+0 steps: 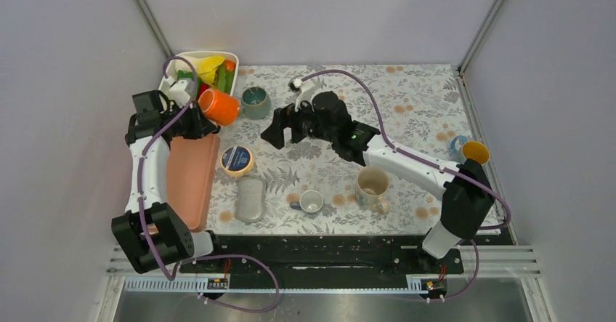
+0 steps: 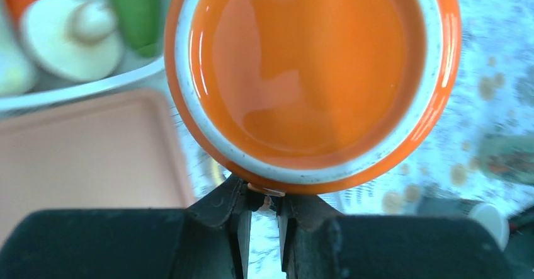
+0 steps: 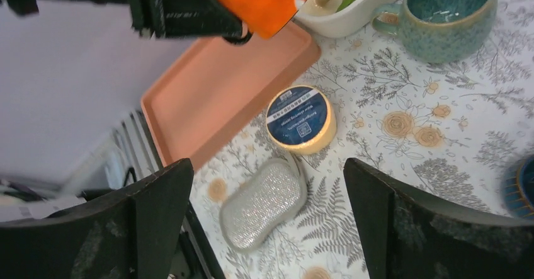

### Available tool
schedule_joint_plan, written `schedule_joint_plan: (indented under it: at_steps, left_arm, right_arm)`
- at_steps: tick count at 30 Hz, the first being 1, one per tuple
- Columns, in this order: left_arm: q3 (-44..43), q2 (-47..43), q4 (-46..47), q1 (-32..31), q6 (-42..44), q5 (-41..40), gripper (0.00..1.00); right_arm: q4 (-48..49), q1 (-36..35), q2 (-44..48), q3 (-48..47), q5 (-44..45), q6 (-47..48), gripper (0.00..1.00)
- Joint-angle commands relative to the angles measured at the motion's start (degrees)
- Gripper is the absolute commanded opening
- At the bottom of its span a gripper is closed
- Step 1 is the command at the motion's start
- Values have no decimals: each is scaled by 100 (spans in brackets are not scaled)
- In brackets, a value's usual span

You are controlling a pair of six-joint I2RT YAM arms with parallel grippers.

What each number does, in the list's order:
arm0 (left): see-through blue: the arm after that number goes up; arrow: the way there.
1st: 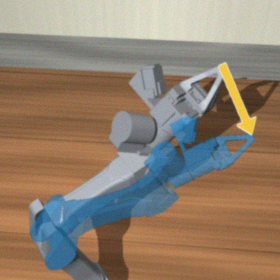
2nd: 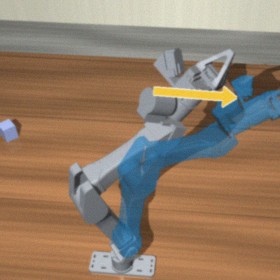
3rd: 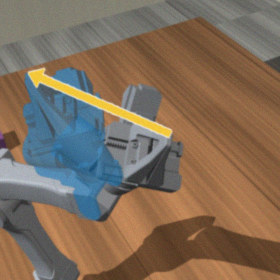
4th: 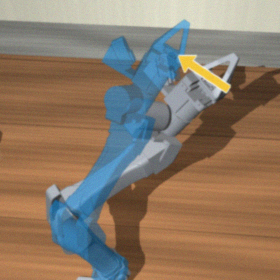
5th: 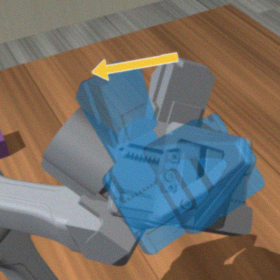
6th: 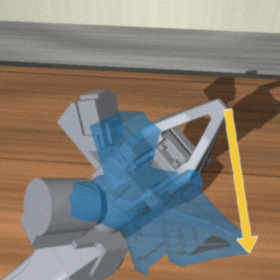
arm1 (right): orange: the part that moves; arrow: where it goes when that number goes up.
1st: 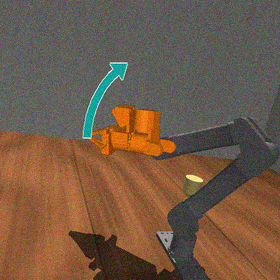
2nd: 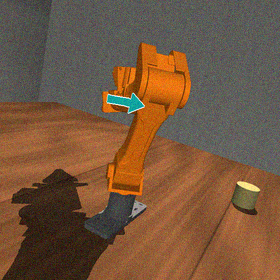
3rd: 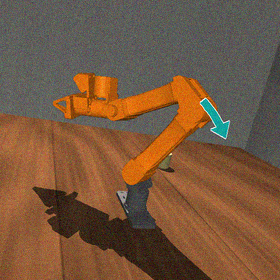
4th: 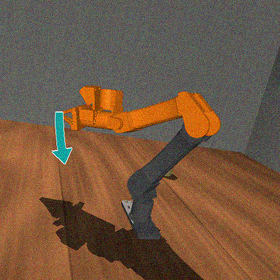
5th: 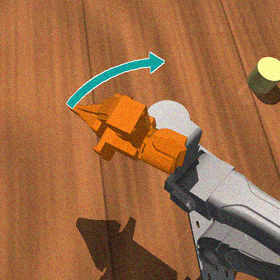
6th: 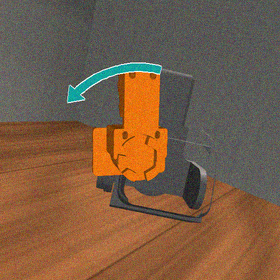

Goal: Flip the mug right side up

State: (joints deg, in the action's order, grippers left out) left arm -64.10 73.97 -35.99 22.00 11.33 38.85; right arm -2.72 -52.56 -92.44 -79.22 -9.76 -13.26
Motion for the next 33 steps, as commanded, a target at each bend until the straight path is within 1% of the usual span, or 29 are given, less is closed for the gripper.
schedule_joint_plan:
  at_steps: [1, 4, 6, 10, 12, 14, 15, 17, 19, 20, 21, 22, 24, 25, 26, 27, 28, 29, 30, 32, 33]
  left_arm:
    - [-543, -222, 248, -733, -735, 799, 0]
    - [-733, -315, 246, -1372, -904, 935, 0]
    - [-836, -383, 241, -1683, -980, 937, 0]
    - [-966, -355, 242, -2048, -1115, 1198, 0]
    - [-986, -348, 242, -2161, -1280, 1276, 0]
    - [-953, -362, 242, -2430, -1278, 1298, 0]
    - [-929, -359, 241, -2507, -1262, 1359, 0]
    - [-852, -345, 269, -2609, -1271, 1465, 0]
    - [-768, -331, 276, -2646, -1261, 1540, 0]
    - [-725, -331, 272, -2652, -1234, 1592, 0]
    - [-673, -346, 240, -2654, -1181, 1615, 0]
    - [-641, -367, 183, -2657, -1022, 1599, 0]
    - [-623, -402, -69, -2649, -644, 1416, 0]
    - [-636, -417, -200, -2647, -457, 1175, 8]
    - [-650, -431, -361, -2628, -268, 940, 27]
    - [-682, -434, -507, -2593, -59, 725, 54]
    - [-719, -448, -647, -2538, 86, 530, 74]
    - [-786, -452, -790, -2467, 261, 336, 92]
    - [-864, -446, -948, -2388, 442, 65, 98]
    - [-1059, -410, -1222, -2214, 665, -302, 99]
    - [-1147, -392, -1302, -1994, 714, -408, 99]
  right_arm:
    - [2529, 592, -203, 585, -741, -2535, 99]
    - [3133, 731, -258, 704, -818, -2828, 99]
    - [3380, 754, -286, 730, -883, -2901, 99]
    - [3917, 776, -303, 810, -1038, -3113, 99]
    - [4150, 781, -381, 780, -1201, -3312, 96]
    - [4495, 797, -443, 755, -1377, -3507, 91]
    - [4714, 798, -456, 763, -1456, -3587, 86]
    - [5120, 803, -432, 816, -1499, -3695, 69]
    - [5463, 806, -390, 898, -1431, -3717, 47]
    - [5550, 827, -350, 933, -1350, -3692, 33]
    - [5534, 842, -312, 973, -1223, -3642, 14]
    - [5461, 864, -265, 989, -1131, -3577, 2]
    - [5159, 934, -163, 1057, -1050, -3327, 0]
    - [4925, 981, -112, 1042, -1112, -3190, 0]
    - [4555, 1018, -57, 971, -1204, -2924, 0]
    - [4090, 1019, 16, 881, -1257, -2503, 0]
    - [3408, 1019, 88, 738, -1240, -1964, 0]
    - [2653, 1024, 146, 552, -1180, -1203, 0]
    - [1968, 1009, 187, 367, -1048, -574, 0]
    - [558, 954, 224, -31, -716, 676, 0]
    - [-163, 881, 199, -290, -539, 1352, 0]
